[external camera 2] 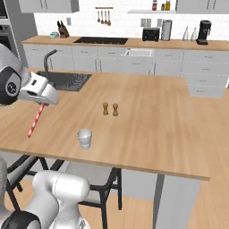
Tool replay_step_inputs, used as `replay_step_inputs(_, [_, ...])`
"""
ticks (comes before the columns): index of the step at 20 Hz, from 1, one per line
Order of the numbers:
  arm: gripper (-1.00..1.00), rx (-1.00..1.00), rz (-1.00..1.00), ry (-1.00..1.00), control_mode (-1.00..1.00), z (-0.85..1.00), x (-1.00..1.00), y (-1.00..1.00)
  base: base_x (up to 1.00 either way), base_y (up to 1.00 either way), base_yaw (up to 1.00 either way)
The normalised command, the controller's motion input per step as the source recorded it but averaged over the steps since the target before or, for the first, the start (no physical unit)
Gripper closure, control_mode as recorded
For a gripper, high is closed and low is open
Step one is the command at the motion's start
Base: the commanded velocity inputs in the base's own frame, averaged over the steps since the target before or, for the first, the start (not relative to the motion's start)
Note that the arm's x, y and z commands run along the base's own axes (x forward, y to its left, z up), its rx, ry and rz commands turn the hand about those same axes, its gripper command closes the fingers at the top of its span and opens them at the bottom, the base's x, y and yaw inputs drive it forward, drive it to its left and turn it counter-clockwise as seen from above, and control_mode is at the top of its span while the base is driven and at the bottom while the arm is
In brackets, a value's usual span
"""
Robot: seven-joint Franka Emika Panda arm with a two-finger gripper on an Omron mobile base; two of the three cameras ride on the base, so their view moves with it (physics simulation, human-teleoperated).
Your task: Take a straw from the drawer in front and place it inside the glass cup on the dining counter.
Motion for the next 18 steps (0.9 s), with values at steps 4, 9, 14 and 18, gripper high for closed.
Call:
replay_step_inputs(4, [1.00, 0.11, 0.41, -0.30, -1.00, 0.04, 0.18, -0.70, 0.00, 0.00, 0.00])
replay_step_inputs(9, [1.00, 0.11, 0.50, -0.29, -1.00, 0.00, 0.16, -0.66, 0.00, 0.00, 0.00])
replay_step_inputs(14, [1.00, 0.10, 0.47, -0.21, -1.00, -0.01, 0.19, -0.30, 0.00, 0.00, 0.00])
replay_step_inputs(18, [1.00, 0.15, 0.40, -0.08, -1.00, -0.18, 0.02, 0.16, 0.00, 0.00, 0.00])
